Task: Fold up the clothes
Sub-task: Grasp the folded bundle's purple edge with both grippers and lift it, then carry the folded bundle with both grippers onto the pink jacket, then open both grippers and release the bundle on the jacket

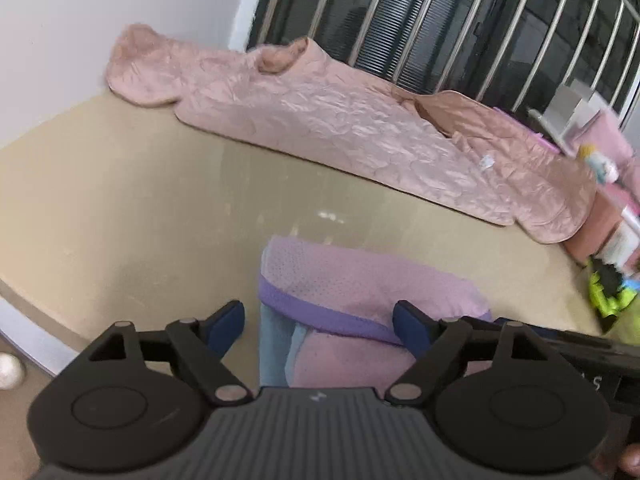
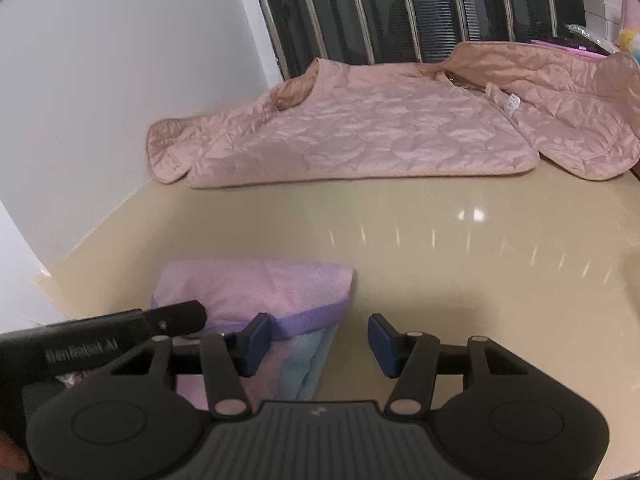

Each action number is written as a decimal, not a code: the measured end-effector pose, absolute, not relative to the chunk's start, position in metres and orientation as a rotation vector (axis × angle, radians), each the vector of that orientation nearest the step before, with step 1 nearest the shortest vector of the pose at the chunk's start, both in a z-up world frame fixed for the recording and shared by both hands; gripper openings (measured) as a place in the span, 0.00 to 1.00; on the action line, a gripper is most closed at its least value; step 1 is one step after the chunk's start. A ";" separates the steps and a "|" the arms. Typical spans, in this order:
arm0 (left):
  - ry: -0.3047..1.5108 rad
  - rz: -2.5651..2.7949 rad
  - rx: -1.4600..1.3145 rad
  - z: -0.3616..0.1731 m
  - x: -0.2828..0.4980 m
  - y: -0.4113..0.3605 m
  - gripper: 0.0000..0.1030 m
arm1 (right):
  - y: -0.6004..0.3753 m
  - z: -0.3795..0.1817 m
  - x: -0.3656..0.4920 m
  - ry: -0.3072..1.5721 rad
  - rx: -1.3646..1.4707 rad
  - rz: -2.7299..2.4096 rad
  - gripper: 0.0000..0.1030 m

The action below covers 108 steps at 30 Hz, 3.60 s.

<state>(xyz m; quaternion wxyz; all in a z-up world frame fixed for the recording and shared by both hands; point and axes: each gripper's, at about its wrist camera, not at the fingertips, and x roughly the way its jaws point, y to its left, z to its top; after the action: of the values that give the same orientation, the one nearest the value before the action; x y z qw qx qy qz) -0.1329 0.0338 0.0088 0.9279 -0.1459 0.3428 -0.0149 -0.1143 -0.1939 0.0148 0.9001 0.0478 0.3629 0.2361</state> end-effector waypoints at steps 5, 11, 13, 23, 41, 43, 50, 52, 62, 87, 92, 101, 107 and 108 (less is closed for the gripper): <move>0.722 -0.108 -0.244 0.009 -0.130 0.027 0.63 | -0.186 0.012 -0.112 0.757 0.088 0.501 0.51; 0.708 -0.162 -0.277 0.004 -0.136 0.024 0.32 | -0.181 0.006 -0.118 0.737 0.068 0.504 0.51; 0.705 -0.176 -0.332 0.001 -0.136 0.029 0.28 | -0.179 0.005 -0.119 0.730 0.056 0.506 0.51; 0.692 -0.194 -0.362 -0.002 -0.135 0.034 0.22 | -0.170 0.005 -0.122 0.723 -0.001 0.562 0.24; 0.577 -0.196 -0.234 0.020 -0.142 0.017 0.12 | -0.169 0.019 -0.154 0.569 -0.043 0.536 0.08; 0.572 -0.203 -0.230 0.022 -0.141 0.015 0.12 | -0.172 0.020 -0.151 0.573 -0.023 0.533 0.08; 0.562 -0.211 -0.215 0.043 -0.131 0.009 0.12 | -0.176 0.032 -0.143 0.555 -0.027 0.527 0.08; 0.541 -0.220 -0.205 0.057 -0.124 0.007 0.12 | -0.179 0.042 -0.139 0.531 -0.027 0.527 0.08; 0.370 -0.284 -0.146 0.140 -0.049 -0.024 0.12 | -0.195 0.114 -0.086 0.332 -0.124 0.435 0.08; 0.534 -0.244 -0.246 0.064 0.314 -0.099 0.12 | -0.217 0.071 0.278 0.537 0.006 0.292 0.08; 0.650 -0.205 -0.166 0.015 0.327 -0.091 0.38 | -0.214 0.011 0.308 0.687 -0.019 0.261 0.16; 0.606 -0.158 -0.297 0.037 0.317 -0.036 0.43 | -0.236 0.031 0.293 0.540 0.085 0.217 0.18; 0.707 -0.194 -0.291 0.010 0.332 -0.062 0.25 | -0.213 0.006 0.338 0.693 0.079 0.282 0.16; 0.729 -0.168 -0.269 0.004 0.334 -0.064 0.28 | -0.210 -0.002 0.340 0.710 0.059 0.258 0.16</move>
<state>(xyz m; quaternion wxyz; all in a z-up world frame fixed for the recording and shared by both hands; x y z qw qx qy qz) 0.3340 -0.0644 0.0036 0.9219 -0.1311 0.3552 -0.0818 0.3402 -0.2099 -0.0024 0.9290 0.0289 0.3468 0.1257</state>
